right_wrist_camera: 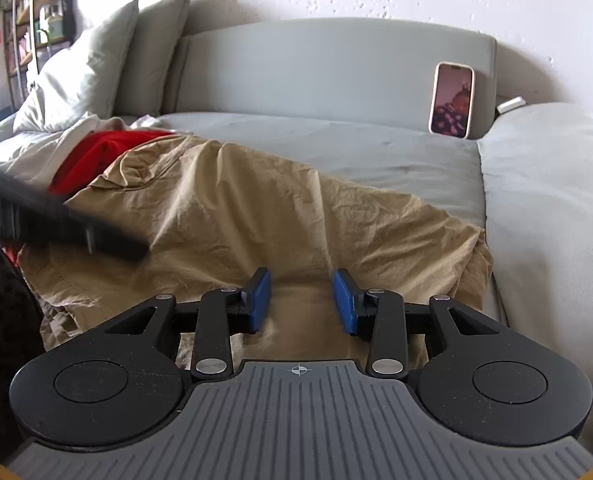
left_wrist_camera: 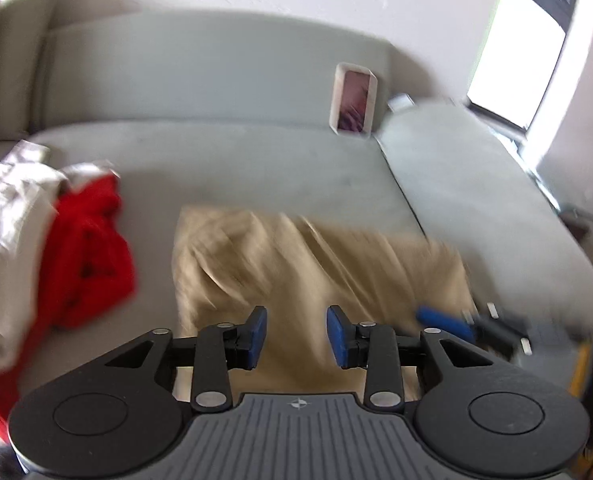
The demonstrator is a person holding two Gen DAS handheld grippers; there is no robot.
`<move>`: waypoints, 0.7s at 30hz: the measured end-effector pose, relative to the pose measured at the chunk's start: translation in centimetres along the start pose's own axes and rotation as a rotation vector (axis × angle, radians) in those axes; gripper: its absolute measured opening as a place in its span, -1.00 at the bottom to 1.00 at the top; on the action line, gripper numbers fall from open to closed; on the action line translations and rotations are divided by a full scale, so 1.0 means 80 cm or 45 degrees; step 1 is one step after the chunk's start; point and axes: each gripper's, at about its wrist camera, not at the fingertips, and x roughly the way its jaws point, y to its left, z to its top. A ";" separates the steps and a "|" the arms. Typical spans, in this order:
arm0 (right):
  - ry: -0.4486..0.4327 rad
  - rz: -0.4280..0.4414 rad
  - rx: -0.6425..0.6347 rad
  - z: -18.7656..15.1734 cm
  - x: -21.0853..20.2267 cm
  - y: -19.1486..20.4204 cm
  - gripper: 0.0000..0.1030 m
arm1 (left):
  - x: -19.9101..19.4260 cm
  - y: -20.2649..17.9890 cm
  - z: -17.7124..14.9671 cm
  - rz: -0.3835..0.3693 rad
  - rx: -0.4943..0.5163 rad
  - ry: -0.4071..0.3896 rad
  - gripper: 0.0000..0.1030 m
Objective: Fold clothes
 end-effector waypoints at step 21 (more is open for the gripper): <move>0.023 0.018 -0.003 0.001 -0.003 -0.003 -0.21 | 0.057 0.091 0.068 0.128 -0.284 -0.032 -0.18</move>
